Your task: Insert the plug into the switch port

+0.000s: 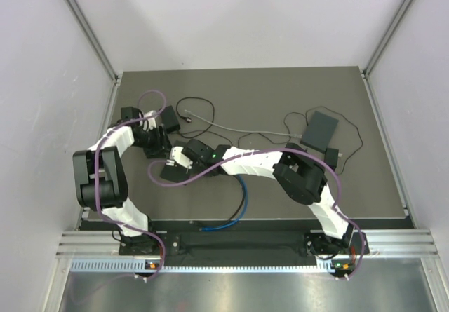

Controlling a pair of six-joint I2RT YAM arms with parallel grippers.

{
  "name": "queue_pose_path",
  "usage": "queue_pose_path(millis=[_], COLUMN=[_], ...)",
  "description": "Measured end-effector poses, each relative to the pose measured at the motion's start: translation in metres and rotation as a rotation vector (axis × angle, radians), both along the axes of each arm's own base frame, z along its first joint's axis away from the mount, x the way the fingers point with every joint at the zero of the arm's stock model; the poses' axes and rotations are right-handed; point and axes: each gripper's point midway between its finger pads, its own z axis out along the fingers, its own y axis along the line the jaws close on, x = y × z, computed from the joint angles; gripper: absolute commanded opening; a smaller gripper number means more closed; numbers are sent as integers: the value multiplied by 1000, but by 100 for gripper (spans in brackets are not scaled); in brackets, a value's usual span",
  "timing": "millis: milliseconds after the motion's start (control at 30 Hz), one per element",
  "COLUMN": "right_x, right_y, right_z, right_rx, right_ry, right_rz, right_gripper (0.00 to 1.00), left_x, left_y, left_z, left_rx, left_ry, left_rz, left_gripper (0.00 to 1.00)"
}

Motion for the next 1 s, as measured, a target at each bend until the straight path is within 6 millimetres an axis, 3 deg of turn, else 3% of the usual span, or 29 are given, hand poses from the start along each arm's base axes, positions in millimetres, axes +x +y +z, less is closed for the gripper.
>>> queue_pose_path(millis=[133, 233, 433, 633, 1000], right_x=[0, 1, 1, 3, 3], right_y=[3, 5, 7, 9, 12], right_z=[1, 1, 0, 0, -1], right_rx=[11, 16, 7, -22, -68], right_ry=[-1, 0, 9, 34, 78], right_rz=[3, 5, 5, -5, -17], right_gripper=[0, 0, 0, 0, 0], left_x=[-5, -4, -2, 1, 2], left_y=[16, 18, 8, 9, 8], left_z=[-23, -22, -21, -18, -18], left_rx=[83, 91, 20, -11, -21], left_ry=[53, 51, 76, 60, 60], left_rz=[-1, -10, -50, -51, -54], left_gripper=[54, 53, 24, 10, 6])
